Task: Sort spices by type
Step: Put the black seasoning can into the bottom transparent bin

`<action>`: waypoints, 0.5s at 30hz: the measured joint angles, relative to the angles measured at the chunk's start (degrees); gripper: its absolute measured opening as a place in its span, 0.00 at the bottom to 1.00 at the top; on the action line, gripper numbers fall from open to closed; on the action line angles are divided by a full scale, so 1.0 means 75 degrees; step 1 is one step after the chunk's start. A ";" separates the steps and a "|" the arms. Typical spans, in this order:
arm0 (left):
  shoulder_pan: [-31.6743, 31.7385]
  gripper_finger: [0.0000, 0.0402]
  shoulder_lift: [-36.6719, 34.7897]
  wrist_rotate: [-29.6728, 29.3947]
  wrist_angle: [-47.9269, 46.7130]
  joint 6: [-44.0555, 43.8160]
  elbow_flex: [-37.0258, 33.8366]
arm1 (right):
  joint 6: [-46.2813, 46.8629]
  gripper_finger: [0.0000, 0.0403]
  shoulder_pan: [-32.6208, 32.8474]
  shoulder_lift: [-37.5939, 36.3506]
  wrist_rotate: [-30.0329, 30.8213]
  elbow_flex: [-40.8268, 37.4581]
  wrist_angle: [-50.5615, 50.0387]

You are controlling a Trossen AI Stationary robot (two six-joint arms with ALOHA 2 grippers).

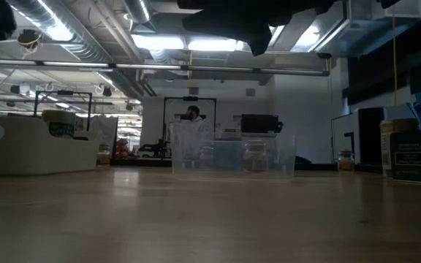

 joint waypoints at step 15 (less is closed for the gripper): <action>-0.1669 0.29 0.1272 -0.1797 -0.1710 -0.2334 0.0003 | 0.0184 0.42 0.0000 0.0006 0.0389 -0.0006 0.0073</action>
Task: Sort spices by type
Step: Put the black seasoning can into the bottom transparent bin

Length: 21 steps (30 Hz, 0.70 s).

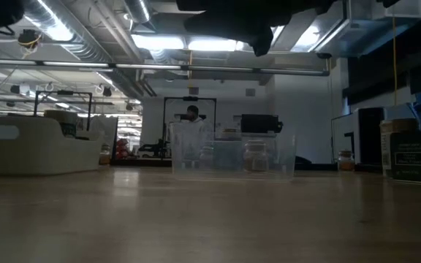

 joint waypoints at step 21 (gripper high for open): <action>-0.0488 0.32 0.2036 -0.0274 -0.0767 -0.1512 0.0010 | 0.0007 0.42 0.0000 0.0003 0.0017 0.0000 0.0416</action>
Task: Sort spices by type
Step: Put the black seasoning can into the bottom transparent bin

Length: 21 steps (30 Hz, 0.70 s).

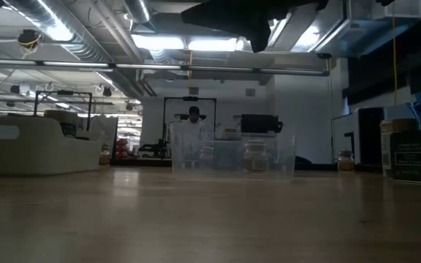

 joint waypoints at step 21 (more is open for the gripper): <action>0.0214 0.33 0.0061 0.0626 0.0008 -0.0037 -0.0004 | -0.0135 0.42 0.0000 0.0015 -0.0023 -0.0003 -0.0020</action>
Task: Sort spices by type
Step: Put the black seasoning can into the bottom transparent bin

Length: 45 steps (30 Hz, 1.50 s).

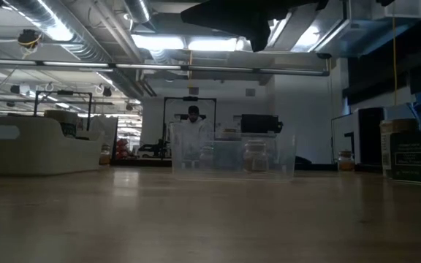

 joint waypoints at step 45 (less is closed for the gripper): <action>0.1341 0.52 -0.1721 -0.0165 0.0711 0.2087 0.0612 | -0.0077 0.42 -0.0003 0.0238 0.0002 0.0003 0.0021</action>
